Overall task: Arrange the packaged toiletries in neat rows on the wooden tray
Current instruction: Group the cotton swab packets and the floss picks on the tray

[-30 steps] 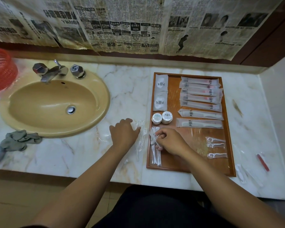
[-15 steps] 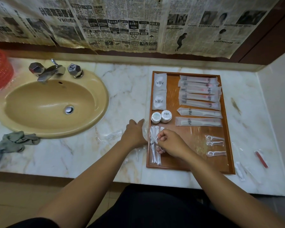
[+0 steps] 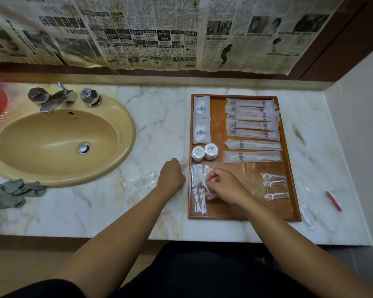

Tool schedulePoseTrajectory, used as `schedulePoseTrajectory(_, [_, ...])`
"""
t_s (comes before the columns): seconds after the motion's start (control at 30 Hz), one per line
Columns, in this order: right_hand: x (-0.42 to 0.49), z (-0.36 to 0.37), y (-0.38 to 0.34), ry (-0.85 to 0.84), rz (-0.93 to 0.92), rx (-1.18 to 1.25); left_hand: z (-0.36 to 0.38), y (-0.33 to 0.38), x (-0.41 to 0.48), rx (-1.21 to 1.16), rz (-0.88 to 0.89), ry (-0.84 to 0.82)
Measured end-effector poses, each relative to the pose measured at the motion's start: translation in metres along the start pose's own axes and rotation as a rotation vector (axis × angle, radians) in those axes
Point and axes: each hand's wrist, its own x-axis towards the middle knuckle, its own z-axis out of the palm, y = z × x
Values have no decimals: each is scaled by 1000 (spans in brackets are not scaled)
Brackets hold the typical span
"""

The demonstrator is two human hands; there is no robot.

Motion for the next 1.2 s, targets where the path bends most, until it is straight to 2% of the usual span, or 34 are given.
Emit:
schedulePoseTrajectory(0.13, [-4, -8, 0, 23, 21, 66, -3, 3, -3, -8, -9, 8])
schedulePoseTrajectory(0.33, [-8, -19, 10, 42, 45, 169, -22, 1, -14, -213, -23, 35])
schedulePoseTrajectory(0.4, [-10, -22, 11, 47, 53, 215, -27, 1, -17, -348, -29, 47])
schedulePoseTrajectory(0.47, [-13, -24, 13, 50, 53, 258, -31, 6, -19, -595, -58, 33])
schedulePoseTrajectory(0.53, [-15, -28, 16, 56, 54, 290, -34, 16, -23, -829, -119, -24])
schedulePoseTrajectory(0.63, [-22, -38, 20, 69, 55, 314, -39, 37, -30, -984, -190, -167])
schedulePoseTrajectory(0.83, [-42, -80, 35, 141, 107, 452, -24, 96, -48, -911, -217, -498])
schedulePoseTrajectory(0.97, [-60, -114, 54, 190, 115, 499, 1, 129, -51, -811, -149, -576])
schedulePoseTrajectory(1.03, [-67, -132, 65, 269, 93, 398, 14, 142, -52, -758, -109, -574])
schedulePoseTrajectory(1.2, [-76, -179, 89, 496, 15, -75, 40, 161, -50, -700, -68, -539])
